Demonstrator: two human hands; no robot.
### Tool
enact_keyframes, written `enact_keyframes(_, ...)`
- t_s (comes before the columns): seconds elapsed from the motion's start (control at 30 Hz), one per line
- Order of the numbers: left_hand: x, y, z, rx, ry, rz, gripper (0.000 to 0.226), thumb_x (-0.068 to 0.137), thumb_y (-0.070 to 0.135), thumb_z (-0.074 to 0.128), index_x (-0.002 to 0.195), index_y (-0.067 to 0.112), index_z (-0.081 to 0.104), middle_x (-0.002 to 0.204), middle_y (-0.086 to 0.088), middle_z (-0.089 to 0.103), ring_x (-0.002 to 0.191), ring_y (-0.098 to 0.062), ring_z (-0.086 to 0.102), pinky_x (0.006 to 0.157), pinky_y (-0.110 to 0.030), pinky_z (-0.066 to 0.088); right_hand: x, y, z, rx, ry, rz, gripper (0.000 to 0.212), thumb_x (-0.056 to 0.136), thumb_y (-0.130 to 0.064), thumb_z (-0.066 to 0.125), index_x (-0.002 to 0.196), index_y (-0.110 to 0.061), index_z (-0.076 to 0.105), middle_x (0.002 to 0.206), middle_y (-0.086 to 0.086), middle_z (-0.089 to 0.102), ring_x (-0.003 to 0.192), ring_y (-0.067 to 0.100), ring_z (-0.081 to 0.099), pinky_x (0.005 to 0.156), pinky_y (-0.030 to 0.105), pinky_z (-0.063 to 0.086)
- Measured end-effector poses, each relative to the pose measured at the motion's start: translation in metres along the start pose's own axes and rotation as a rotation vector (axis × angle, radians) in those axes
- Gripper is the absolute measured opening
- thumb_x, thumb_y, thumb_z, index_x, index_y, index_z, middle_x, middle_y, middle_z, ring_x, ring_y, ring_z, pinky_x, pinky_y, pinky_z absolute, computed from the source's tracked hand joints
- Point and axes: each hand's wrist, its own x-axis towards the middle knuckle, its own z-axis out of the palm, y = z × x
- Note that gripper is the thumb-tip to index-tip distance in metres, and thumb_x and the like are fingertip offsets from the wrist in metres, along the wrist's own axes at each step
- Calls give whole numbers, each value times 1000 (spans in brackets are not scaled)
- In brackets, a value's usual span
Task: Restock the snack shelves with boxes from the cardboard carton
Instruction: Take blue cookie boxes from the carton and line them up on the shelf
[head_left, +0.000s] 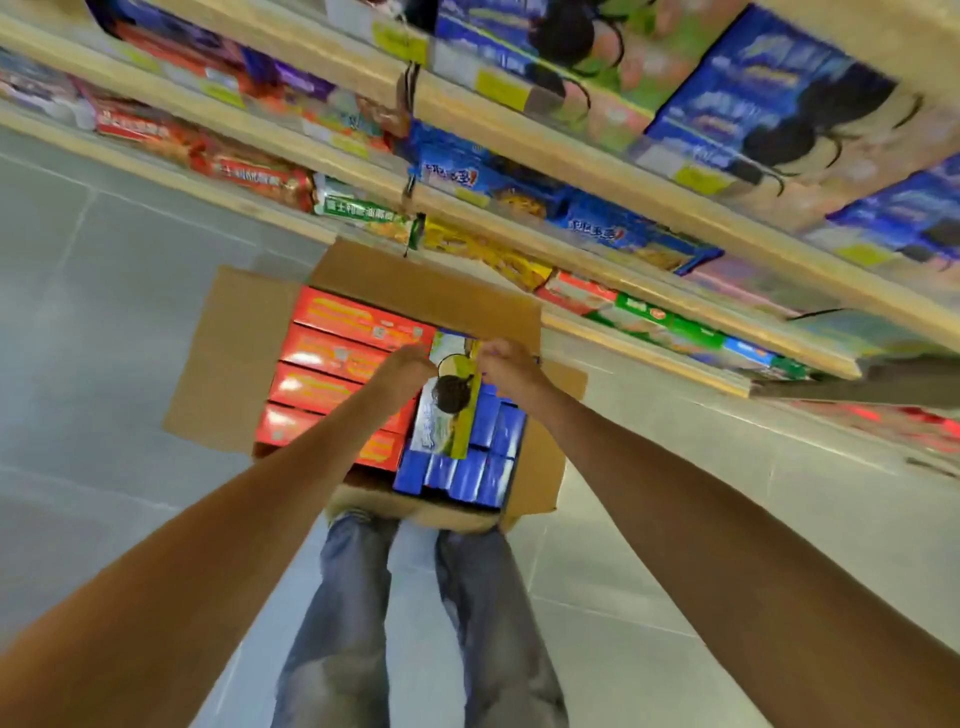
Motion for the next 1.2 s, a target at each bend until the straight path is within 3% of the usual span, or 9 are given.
enact_keyframes(0.1, 33, -29, 12, 39, 24, -18, 3, 69, 11, 54, 69, 10, 51, 39, 3, 50, 30, 6, 44, 51, -15, 30, 33, 31, 20, 4, -11, 47, 16, 90, -7, 44, 98, 0, 55, 70, 6, 43, 63, 20, 40, 64, 33, 31)
enact_keyframes(0.2, 69, -47, 20, 218, 28, -42, 20, 90, -5, 47, 101, 12, 49, 57, 3, 52, 45, -2, 51, 42, -13, 32, 62, 56, 33, 9, -22, 112, 9, 92, -12, 46, 97, -7, 52, 65, 5, 36, 54, 18, 32, 55, 29, 24)
enact_keyframes(0.33, 110, -78, 24, 286, 11, -99, 40, 90, -1, 47, 130, -2, 44, 105, -11, 49, 77, -17, 46, 57, -25, 31, 95, 87, 48, 96, -30, 217, 62, 95, -20, 46, 150, -8, 17, 95, 10, 45, 60, 12, 42, 48, 28, 29)
enact_keyframes(0.47, 135, -101, 23, 280, 5, -126, 26, 87, -3, 47, 111, 0, 58, 107, -15, 60, 93, -21, 52, 70, -27, 37, 116, 110, 63, 172, -123, 290, 66, 99, -26, 44, 152, -7, 8, 150, 14, 30, 123, 31, 47, 97, 47, 42)
enact_keyframes(0.57, 141, -110, 25, 257, -9, -182, 27, 91, 3, 48, 116, 1, 57, 107, -10, 57, 98, -21, 51, 78, -27, 33, 124, 117, 72, 239, -146, 297, 47, 97, -22, 47, 139, -6, 32, 133, 15, 44, 105, 30, 49, 92, 43, 39)
enact_keyframes(0.67, 139, -104, 32, 269, -18, -209, 19, 93, 5, 48, 108, 8, 58, 104, -10, 53, 98, -19, 47, 79, -26, 33, 129, 117, 77, 303, -131, 333, 57, 96, -20, 48, 146, -3, 24, 150, 13, 28, 132, 32, 37, 106, 47, 36)
enact_keyframes(0.77, 141, -102, 33, 305, 20, -230, 22, 92, 8, 50, 113, 3, 57, 96, -12, 55, 90, -18, 47, 57, -23, 32, 126, 110, 77, 354, -112, 365, 60, 96, -22, 50, 147, -6, 24, 151, 13, 27, 126, 30, 41, 90, 39, 39)
enact_keyframes(1.0, 110, -70, 25, 167, 60, -197, 14, 91, 1, 49, 97, 2, 61, 86, -7, 54, 66, -14, 45, 48, -16, 34, 103, 91, 54, 326, -79, 295, 53, 96, -25, 49, 142, -8, 29, 147, 12, 31, 124, 31, 43, 86, 38, 40)
enact_keyframes(1.2, 65, -7, 18, 103, -14, -104, 24, 84, 6, 57, 104, 15, 46, 88, -9, 56, 76, -21, 53, 63, -28, 38, 63, 43, 16, 405, 11, 305, 52, 94, -24, 53, 139, -11, 30, 143, 13, 36, 122, 33, 47, 83, 39, 45)
